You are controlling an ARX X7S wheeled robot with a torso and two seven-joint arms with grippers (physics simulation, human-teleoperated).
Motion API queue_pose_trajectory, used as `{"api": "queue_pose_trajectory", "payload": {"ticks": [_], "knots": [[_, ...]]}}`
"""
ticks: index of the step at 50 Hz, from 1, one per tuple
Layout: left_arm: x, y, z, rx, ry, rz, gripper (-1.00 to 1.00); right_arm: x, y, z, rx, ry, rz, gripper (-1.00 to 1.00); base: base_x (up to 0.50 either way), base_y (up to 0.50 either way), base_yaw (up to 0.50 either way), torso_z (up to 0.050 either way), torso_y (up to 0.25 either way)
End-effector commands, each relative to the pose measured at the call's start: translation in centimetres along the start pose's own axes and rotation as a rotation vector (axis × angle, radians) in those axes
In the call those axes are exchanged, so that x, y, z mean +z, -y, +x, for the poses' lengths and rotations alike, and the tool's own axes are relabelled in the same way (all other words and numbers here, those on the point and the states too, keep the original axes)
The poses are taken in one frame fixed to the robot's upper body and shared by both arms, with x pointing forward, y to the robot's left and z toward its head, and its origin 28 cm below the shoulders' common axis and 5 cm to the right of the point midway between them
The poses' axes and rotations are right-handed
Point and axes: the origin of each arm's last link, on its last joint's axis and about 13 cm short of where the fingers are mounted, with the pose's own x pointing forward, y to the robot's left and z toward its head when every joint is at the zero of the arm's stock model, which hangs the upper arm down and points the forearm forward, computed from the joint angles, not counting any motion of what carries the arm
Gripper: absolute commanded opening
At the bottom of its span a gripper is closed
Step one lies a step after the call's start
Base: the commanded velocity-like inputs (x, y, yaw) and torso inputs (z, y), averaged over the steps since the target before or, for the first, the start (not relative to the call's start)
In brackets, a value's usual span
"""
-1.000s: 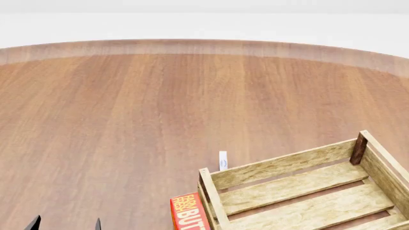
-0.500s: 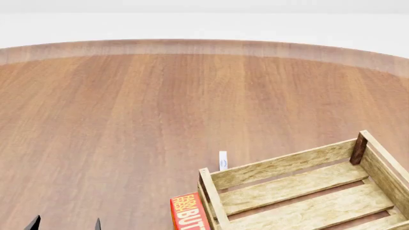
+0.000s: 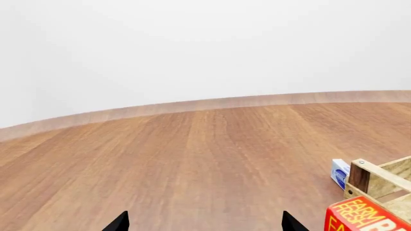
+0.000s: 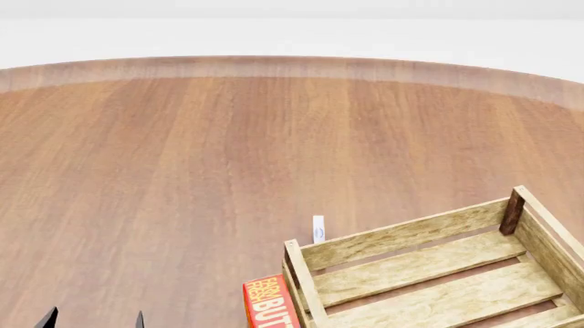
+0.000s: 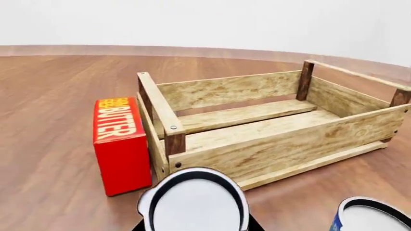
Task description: Pick up the tomato sauce, and put it in the wooden tray.
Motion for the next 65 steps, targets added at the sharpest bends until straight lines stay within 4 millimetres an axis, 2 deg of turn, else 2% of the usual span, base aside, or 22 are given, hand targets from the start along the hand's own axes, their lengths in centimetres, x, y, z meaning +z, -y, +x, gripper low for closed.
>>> {"api": "queue_pose_trajectory", "payload": {"ticks": [1, 21, 29, 41, 55, 65], "knots": [[0.1, -0.1, 0.2, -0.008, -0.016, -0.03, 1.0, 1.8, -0.2, -1.1, 0.007, 0.088, -0.02, -1.0, 0.0, 0.0, 0.0, 0.0, 0.0], [0.1, -0.1, 0.2, -0.008, -0.016, -0.03, 1.0, 2.7, -0.3, -2.3, 0.008, 0.148, -0.03, -1.0, 0.0, 0.0, 0.0, 0.0, 0.0], [0.1, 0.0, 0.1, -0.008, -0.017, -0.029, 1.0, 3.0, -0.1, -1.6, -0.005, 0.145, -0.021, -1.0, 0.0, 0.0, 0.0, 0.0, 0.0], [0.0, 0.0, 0.2, -0.008, -0.016, -0.028, 1.0, 4.9, 0.3, -0.6, -0.028, 0.187, -0.032, -1.0, 0.0, 0.0, 0.0, 0.0, 0.0], [0.1, -0.1, 0.1, -0.007, -0.018, -0.03, 1.0, 5.9, 0.9, 1.7, -0.073, 0.169, -0.047, -1.0, 0.0, 0.0, 0.0, 0.0, 0.0], [0.1, -0.1, 0.1, -0.008, -0.018, -0.031, 1.0, 7.5, 1.1, 2.9, -0.094, 0.187, -0.059, -1.0, 0.0, 0.0, 0.0, 0.0, 0.0]]}}
